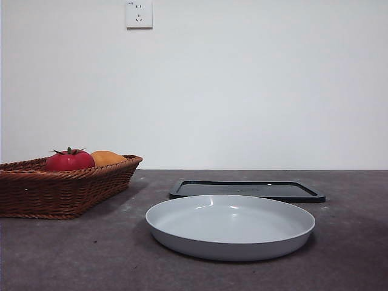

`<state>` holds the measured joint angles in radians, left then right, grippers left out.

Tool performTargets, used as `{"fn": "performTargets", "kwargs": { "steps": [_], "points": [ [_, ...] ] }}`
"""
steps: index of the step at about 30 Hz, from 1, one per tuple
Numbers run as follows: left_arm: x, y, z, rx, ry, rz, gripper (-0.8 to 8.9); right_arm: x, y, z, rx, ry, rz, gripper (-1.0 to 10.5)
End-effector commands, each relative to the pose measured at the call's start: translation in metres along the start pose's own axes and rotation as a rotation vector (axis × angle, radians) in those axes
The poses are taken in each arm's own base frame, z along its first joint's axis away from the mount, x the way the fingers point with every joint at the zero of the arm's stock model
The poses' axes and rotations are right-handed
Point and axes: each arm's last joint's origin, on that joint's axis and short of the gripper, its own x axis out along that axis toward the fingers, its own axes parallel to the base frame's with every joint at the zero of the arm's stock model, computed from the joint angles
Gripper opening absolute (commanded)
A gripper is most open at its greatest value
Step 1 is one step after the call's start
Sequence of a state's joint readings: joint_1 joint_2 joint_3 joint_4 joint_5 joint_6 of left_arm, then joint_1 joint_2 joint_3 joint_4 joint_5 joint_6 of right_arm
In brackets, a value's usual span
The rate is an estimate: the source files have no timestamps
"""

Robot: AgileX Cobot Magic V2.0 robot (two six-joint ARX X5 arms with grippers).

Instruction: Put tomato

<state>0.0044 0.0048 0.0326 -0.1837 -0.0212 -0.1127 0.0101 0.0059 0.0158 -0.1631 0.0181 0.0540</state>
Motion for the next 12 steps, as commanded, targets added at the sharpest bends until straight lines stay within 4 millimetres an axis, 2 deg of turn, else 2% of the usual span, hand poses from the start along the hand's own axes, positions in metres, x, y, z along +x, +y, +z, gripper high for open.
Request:
{"fn": "performTargets", "kwargs": {
  "steps": [1,6,12],
  "points": [
    [0.0,0.0,0.0,-0.044,0.002,-0.001,0.17,0.0,0.0,0.002,0.076,-0.032,0.01,0.1],
    [-0.007,-0.003,0.021,-0.122,-0.064,-0.017,0.17,-0.004,0.002,0.017,0.189,-0.099,0.044,0.1],
    [-0.022,-0.007,0.06,-0.14,-0.152,-0.036,0.17,-0.018,0.003,0.052,0.304,-0.17,0.065,0.1]
  ]
}}
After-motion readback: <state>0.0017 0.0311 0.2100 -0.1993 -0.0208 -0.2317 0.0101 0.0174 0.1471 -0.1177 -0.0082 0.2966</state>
